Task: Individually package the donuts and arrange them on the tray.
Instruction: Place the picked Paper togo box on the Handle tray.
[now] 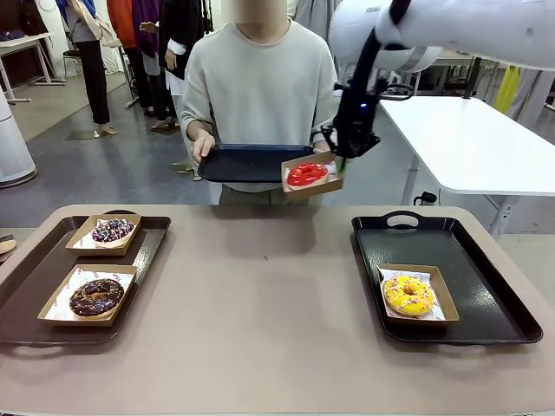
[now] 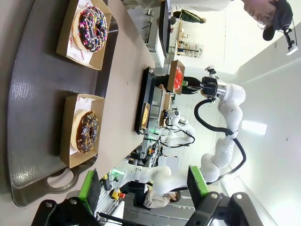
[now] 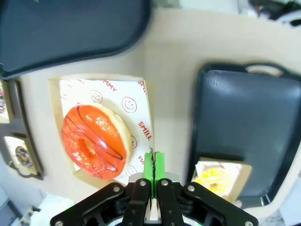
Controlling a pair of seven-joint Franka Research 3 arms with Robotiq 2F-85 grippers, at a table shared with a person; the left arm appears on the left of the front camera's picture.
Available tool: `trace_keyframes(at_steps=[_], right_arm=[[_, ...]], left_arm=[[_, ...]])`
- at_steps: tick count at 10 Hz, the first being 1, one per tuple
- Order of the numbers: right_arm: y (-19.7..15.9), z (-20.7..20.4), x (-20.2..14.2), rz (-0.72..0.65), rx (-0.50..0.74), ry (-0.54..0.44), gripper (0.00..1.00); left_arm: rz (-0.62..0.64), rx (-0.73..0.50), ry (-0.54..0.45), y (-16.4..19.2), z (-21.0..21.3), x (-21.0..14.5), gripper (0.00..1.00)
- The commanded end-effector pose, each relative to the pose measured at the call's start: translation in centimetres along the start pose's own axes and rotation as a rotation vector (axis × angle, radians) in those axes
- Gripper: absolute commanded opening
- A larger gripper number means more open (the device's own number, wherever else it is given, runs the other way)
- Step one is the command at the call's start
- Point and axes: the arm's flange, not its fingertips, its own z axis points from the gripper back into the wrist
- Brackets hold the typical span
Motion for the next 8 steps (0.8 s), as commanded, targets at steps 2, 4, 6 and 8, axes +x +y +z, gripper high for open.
trace_keyframes(at_steps=[2,4,6,8], right_arm=[[-8.0,1.3,-5.8,-0.082,-0.105,-0.021,0.01],[-13.4,0.8,-7.0,-0.144,-0.124,-0.050,0.01],[-17.5,-0.8,-7.1,-0.153,-0.103,-0.108,0.01],[-19.3,-3.4,-5.6,-0.103,-0.111,-0.127,0.01]], left_arm=[[-0.005,0.001,0.001,-0.2,0.0,-0.1,0.97],[-0.005,0.001,0.001,-0.2,0.0,-0.1,0.97],[-0.005,0.001,0.001,-0.2,0.0,-0.1,0.97],[-0.005,0.001,0.001,-0.2,0.0,-0.1,0.97]])
